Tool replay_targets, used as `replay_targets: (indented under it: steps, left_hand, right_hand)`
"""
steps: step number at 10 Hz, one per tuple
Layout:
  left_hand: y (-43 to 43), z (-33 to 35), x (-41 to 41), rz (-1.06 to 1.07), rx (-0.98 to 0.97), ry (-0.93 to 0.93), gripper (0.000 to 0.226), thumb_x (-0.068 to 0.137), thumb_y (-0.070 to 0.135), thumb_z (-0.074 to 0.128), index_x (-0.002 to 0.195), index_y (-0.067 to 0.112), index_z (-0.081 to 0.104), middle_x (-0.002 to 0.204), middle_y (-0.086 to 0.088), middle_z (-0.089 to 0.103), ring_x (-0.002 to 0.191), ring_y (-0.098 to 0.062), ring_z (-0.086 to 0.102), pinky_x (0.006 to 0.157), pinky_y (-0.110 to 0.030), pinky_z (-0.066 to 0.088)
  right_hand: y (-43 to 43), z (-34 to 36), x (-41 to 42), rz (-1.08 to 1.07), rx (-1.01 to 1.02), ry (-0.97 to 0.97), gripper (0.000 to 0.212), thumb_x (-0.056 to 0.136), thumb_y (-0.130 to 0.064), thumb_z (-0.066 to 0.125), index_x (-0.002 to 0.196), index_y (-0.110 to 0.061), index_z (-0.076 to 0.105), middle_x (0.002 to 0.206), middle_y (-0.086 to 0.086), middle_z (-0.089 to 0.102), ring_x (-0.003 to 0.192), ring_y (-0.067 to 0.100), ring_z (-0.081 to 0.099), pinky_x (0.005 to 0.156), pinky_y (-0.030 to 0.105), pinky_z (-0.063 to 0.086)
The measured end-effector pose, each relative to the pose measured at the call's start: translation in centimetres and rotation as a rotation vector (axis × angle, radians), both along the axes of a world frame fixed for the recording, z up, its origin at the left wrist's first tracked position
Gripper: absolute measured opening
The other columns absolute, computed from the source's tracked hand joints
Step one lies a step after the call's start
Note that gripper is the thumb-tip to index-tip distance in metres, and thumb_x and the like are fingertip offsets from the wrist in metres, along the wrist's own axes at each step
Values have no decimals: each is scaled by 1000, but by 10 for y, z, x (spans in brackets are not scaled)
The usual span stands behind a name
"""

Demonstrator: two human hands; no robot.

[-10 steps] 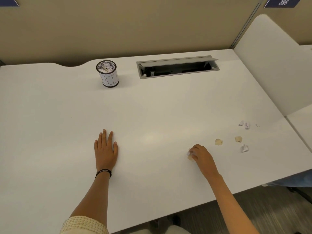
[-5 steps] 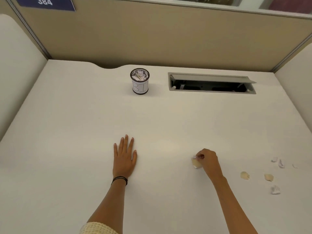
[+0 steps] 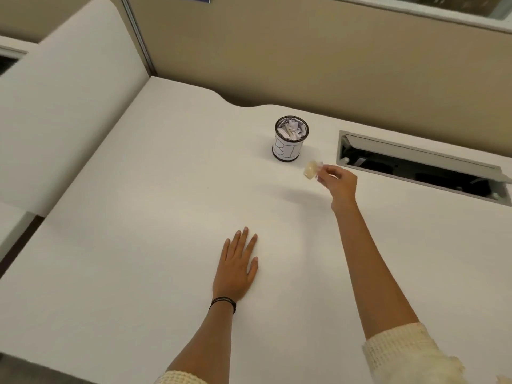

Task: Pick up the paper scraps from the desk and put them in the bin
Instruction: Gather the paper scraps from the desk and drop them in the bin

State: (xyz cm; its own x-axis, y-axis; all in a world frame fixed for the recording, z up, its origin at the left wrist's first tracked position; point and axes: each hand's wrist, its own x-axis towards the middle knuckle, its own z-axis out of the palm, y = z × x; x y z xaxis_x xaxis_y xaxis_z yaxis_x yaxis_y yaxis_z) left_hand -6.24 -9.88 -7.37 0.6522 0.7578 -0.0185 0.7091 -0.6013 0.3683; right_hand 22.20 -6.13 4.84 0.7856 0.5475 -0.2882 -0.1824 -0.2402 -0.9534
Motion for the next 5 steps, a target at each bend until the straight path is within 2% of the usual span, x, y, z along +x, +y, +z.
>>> replay_targets:
  steps: [1,2,3,4,5]
  left_hand:
    - [-1,0,0,11,-5,10,54,97,35,26,150,23,20,158,1,11,145,-15,7,116,-37,8]
    - [0,2,0,12,-13,12,55,97,34,27,150,23,20,158,1,12,145,-15,7,116,-37,8]
    - [-1,4,1,11,-25,30,54,97,34,27,150,23,19,158,1,11,145,-15,6,116,-37,8]
    - [-2,5,0,5,-19,19,54,98,34,27,150,23,18,158,1,11,145,-15,7,116,-37,8]
    - [1,7,1,6,-8,-1,54,98,34,27,150,23,19,158,1,12,145,-16,8,116,-37,9]
  right_hand:
    - [51,17,14,3,58,-25,6,78,0,69,82,-2,64,73,2,60,65,9,58,59,14,55]
    - [95,16,26,-15,41,-98,7,75,0,71,75,-4,65,71,6,62,62,14,59,63,23,57]
    - [118,9,27,7,-104,-304,11,72,0,70,82,0,70,83,15,70,68,18,60,73,30,57]
    - [126,12,21,107,-126,-440,17,74,2,65,90,2,71,94,16,71,69,12,59,60,0,42]
    - [112,16,18,132,-77,-508,23,80,-1,61,101,-1,69,104,13,69,84,13,63,63,-5,40]
